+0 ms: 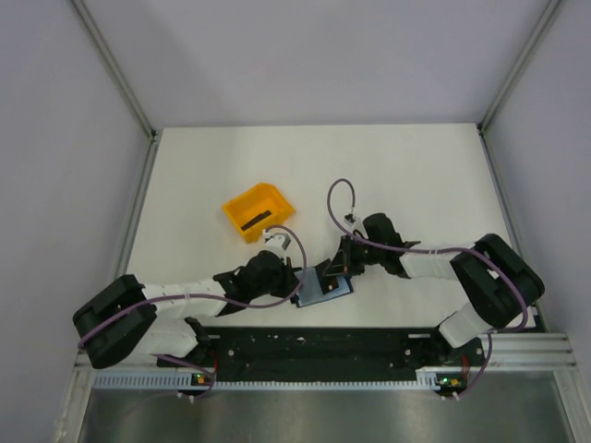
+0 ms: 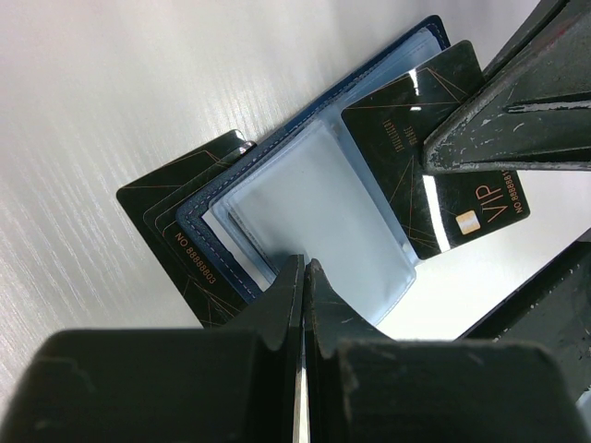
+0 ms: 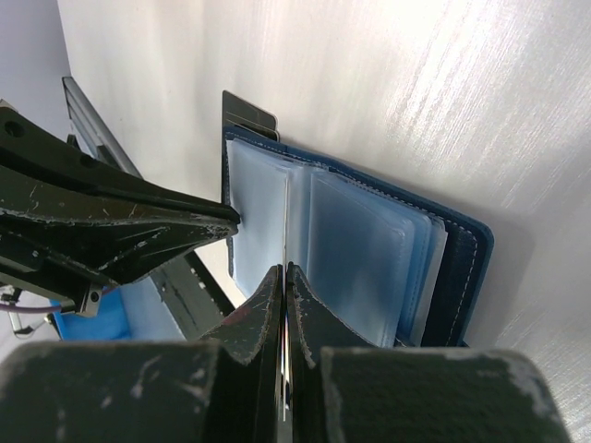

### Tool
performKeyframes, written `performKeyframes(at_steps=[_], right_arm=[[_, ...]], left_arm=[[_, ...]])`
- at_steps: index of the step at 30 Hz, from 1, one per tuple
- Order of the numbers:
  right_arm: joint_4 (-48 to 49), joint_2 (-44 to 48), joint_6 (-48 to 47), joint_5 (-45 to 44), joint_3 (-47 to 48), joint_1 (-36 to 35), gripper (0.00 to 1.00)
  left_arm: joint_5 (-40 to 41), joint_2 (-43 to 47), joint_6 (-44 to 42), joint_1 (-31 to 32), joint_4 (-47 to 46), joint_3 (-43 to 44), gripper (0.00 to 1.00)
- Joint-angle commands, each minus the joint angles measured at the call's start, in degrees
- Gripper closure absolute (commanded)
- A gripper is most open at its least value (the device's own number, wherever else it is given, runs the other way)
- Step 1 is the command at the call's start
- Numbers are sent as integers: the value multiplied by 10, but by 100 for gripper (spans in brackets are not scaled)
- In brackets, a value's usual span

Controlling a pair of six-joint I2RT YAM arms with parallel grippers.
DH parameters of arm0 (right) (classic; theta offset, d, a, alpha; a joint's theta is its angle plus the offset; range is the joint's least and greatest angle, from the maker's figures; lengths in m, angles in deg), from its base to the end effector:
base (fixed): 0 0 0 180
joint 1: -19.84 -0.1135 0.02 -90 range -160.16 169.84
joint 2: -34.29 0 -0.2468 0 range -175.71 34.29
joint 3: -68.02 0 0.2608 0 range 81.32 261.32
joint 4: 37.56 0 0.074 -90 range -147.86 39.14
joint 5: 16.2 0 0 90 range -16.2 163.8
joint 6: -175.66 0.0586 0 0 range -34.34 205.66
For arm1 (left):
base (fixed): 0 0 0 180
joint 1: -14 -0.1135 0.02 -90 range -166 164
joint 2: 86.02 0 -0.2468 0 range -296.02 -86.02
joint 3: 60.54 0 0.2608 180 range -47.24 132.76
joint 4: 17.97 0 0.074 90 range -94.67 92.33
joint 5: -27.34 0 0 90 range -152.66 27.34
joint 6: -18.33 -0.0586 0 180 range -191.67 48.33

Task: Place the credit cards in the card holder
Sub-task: Insert the credit card into the card holder.

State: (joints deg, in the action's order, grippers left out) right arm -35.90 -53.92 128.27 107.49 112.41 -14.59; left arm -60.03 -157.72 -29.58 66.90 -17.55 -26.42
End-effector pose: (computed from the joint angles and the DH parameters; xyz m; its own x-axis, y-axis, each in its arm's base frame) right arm 0.2220 0.1916 0.0972 -0.9556 0.0279 -0.2935 -0.2210 0.5909 0.7759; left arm 0.1551 -0.2007 0.1072 -0.7950 -0.0588 -0.6037 0.3261 0.7977 -0.5072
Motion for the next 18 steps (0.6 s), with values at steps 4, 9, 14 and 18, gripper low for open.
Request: performKeyframes(at_steps=[4, 9, 14, 18], right_arm=[[30, -18, 3, 18, 5, 0, 100], [47, -34, 10, 35, 5, 1, 100], [59, -39, 15, 43, 4, 0, 100], [75, -43, 22, 52, 1, 0, 100]], left_arm=[[10, 2, -3, 0, 30, -16, 100], [10, 2, -4, 0, 29, -17, 100], [11, 2, -2, 0, 28, -17, 100], [10, 0, -3, 0, 28, -17, 100]])
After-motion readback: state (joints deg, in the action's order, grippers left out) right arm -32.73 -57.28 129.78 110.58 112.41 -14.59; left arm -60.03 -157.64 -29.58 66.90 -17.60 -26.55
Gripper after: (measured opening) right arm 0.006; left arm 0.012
